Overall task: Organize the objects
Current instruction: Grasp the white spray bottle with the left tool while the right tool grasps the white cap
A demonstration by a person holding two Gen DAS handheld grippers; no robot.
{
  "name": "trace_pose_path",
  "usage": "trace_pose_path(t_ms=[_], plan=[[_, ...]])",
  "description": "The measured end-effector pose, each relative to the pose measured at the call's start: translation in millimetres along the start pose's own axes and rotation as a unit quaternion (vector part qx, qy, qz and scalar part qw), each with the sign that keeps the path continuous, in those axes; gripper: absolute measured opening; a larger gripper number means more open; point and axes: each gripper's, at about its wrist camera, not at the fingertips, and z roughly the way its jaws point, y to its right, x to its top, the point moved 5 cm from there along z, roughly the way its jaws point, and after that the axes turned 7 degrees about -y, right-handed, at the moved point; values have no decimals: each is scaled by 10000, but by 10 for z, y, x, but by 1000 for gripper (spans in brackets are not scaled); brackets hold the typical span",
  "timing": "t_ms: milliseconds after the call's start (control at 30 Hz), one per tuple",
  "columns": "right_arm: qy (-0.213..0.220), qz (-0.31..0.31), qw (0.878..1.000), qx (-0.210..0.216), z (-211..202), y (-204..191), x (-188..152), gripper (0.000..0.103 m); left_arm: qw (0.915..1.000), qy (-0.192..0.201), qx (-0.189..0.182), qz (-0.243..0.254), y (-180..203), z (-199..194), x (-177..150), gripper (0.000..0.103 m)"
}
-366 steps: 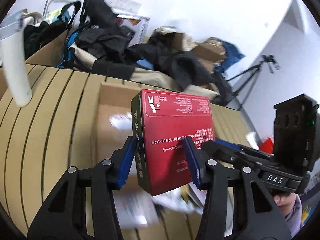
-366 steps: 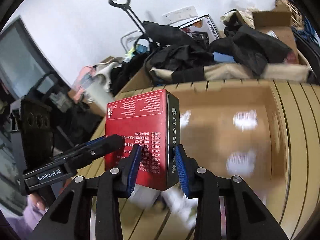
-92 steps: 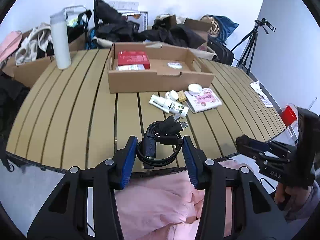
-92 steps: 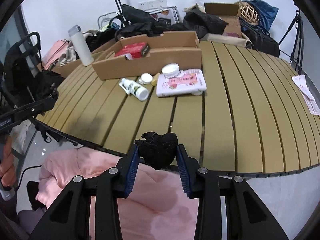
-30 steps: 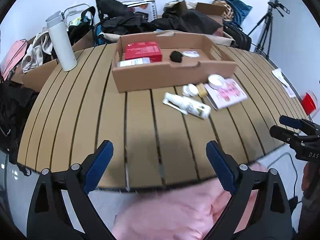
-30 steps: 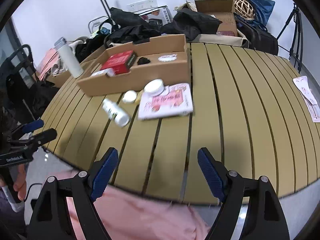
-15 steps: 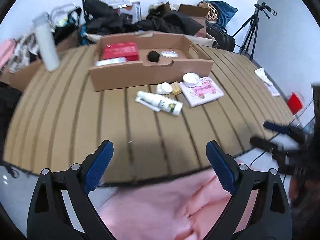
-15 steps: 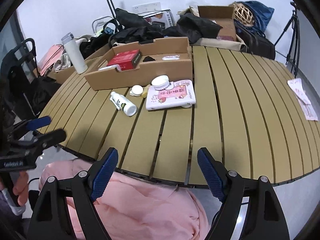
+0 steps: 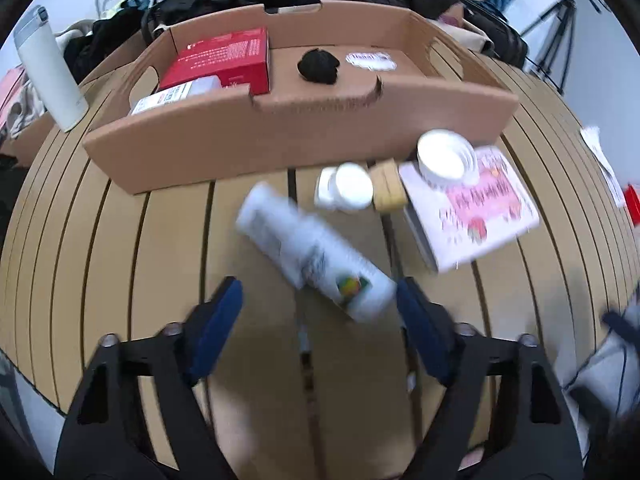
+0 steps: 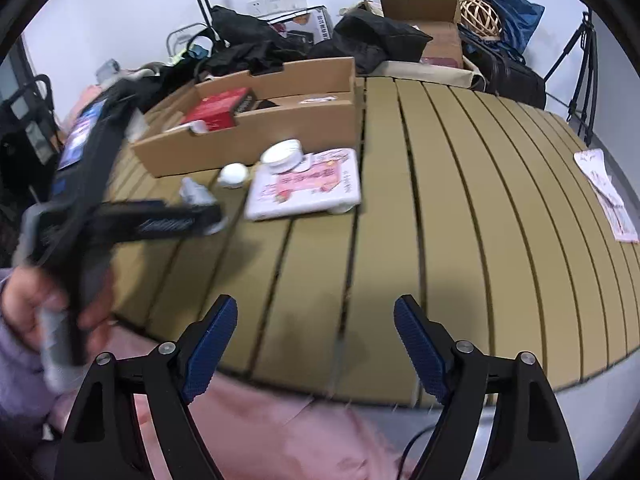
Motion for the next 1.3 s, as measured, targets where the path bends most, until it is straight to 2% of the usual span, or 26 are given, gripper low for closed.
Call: trace_pose_path(t_ms=[100, 233, 333, 367, 400, 433, 467, 533, 600, 667, 767, 933, 1000, 1033, 1067, 1100, 1133, 1200, 1300], plan=[[60, -241, 9995, -219, 247, 40, 184, 72, 9987, 217, 380, 262, -146, -116, -119, 64], [134, -646, 9956, -669, 674, 57, 437, 56, 9991, 270, 236, 216, -299, -161, -135, 64], [257, -585, 9959, -646, 812, 94, 567, 54, 9994, 237, 208, 168, -307, -102, -91, 63], [295, -578, 9954, -698, 819, 104, 612, 54, 9994, 218, 161, 201, -282, -86, -86, 58], [293, -584, 9947, -793, 826, 111, 641, 53, 9994, 219, 104, 232, -243, -74, -88, 42], [311, -588, 9944, -823, 827, 114, 668, 46, 9994, 170, 13, 289, -201, -56, -93, 34], [339, -552, 9950, -759, 833, 116, 691, 41, 9995, 102, -8, 282, -181, -28, -95, 31], [364, -420, 9971, -515, 849, 126, 723, 33, 9999, 7, -8, 170, -144, 12, -96, 31], [345, -323, 9981, -385, 880, 142, 757, 30, 9999, -6, -83, 97, -138, 9, -91, 31], [369, -274, 9985, -302, 870, 141, 755, 30, 9999, 54, -121, 17, -158, -47, -96, 36], [395, -169, 9989, -160, 788, 150, 664, 29, 9990, 226, -380, -52, -168, -174, -109, 63], [408, -9, 9991, -140, 486, 194, 315, 29, 9985, 318, -440, -2, -47, -162, 75, 66], [445, -4, 9989, -149, 323, 199, 173, 29, 9991, 272, -325, 61, 26, -40, 216, 66], [467, 21, 9988, -146, 244, 201, 118, 29, 9996, 213, -119, 111, 58, 41, 260, 65], [491, 63, 9987, -132, 156, 205, 66, 29, 9992, 78, 316, 215, 84, 140, 274, 43], [511, 92, 9986, -122, 90, 202, 34, 29, 9985, -48, 469, 281, 106, 200, 252, 24], [526, 104, 9985, -114, 27, 194, 3, 29, 9991, 77, 358, 232, 136, 157, 230, 24], [579, 48, 9982, -150, -89, 156, -45, 29, 9998, -16, 86, 174, 141, 117, 119, 24], [673, -76, 9976, -121, -228, 66, -86, 29, 10000, 30, 53, 1, 33, -72, -138, 24]])
